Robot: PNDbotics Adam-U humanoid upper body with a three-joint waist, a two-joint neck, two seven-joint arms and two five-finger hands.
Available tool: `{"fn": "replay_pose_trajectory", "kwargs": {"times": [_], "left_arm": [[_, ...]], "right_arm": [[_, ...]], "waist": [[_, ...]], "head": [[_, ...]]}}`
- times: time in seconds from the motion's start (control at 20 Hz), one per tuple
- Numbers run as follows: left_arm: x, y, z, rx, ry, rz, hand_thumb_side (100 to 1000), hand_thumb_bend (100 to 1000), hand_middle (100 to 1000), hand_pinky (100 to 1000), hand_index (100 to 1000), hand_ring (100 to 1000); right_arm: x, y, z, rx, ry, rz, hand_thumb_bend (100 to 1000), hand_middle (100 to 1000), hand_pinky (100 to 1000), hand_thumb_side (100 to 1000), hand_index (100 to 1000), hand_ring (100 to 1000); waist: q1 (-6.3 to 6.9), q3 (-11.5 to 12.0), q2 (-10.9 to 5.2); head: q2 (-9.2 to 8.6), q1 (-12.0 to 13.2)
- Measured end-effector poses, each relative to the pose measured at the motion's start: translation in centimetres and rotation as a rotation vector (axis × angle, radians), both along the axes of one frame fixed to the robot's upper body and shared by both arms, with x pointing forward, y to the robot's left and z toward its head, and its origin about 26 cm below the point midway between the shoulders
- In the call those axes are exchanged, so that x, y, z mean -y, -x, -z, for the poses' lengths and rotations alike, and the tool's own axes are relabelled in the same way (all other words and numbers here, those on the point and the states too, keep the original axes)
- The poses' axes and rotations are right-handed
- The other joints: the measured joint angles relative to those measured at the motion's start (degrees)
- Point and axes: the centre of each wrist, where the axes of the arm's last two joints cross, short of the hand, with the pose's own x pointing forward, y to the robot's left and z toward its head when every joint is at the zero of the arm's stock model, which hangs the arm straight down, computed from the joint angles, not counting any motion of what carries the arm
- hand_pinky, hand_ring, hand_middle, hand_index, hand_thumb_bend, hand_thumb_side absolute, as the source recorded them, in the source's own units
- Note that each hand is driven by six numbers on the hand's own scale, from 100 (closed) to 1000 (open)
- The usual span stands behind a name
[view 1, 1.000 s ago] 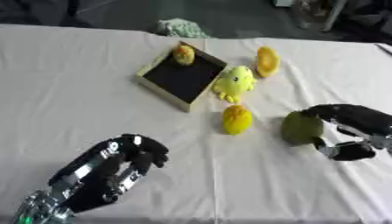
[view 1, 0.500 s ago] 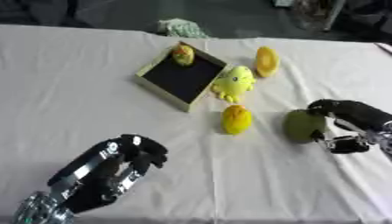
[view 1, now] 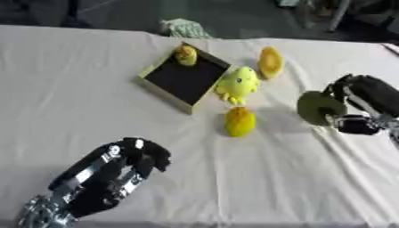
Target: Pick up objects on the table and place them in the box.
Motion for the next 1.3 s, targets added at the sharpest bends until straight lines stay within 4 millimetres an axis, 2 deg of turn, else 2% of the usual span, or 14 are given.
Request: {"fn": "replay_pose_trajectory", "kwargs": {"times": [0.2,0.45,0.9,1.1,1.3], "left_arm": [[0.0,0.0,0.0,-0.001,-0.001,0.002,688,100,530,727,741,704],[0.2,0.0,-0.1,0.004,-0.001,0.017,686,100,529,727,741,704],[0.9,0.0,-0.3,0.011,0.008,0.059,692,100,529,727,740,703],[1.2,0.0,-0.4,0.016,0.014,0.074,693,100,529,727,740,702],[1.7,0.0,-0.6,0.022,0.019,0.095,706,100,529,727,740,702]], "right_arm": [[-1.7,0.0,-3.3,0.119,-0.025,-0.087,100,152,506,100,345,461],[-2.9,-1.3,-5.8,0.164,-0.052,-0.158,100,151,495,100,346,456],[-4.4,-5.9,-7.8,0.066,-0.133,-0.237,100,182,496,100,381,463],[-5.9,-8.1,-8.2,0.015,-0.166,-0.239,100,236,504,100,439,476],[-7.8,-10.3,-8.9,-0.031,-0.171,-0.197,100,245,502,100,451,480]], "waist": [[-0.05,0.5,-0.05],[0.53,2.0,-0.05],[2.15,3.9,0.39],[2.92,4.6,0.96],[3.63,5.2,1.87]], "head": [[0.00,-0.3],[0.00,-1.2],[0.00,-3.3],[0.00,-4.5],[0.00,-5.8]]}}
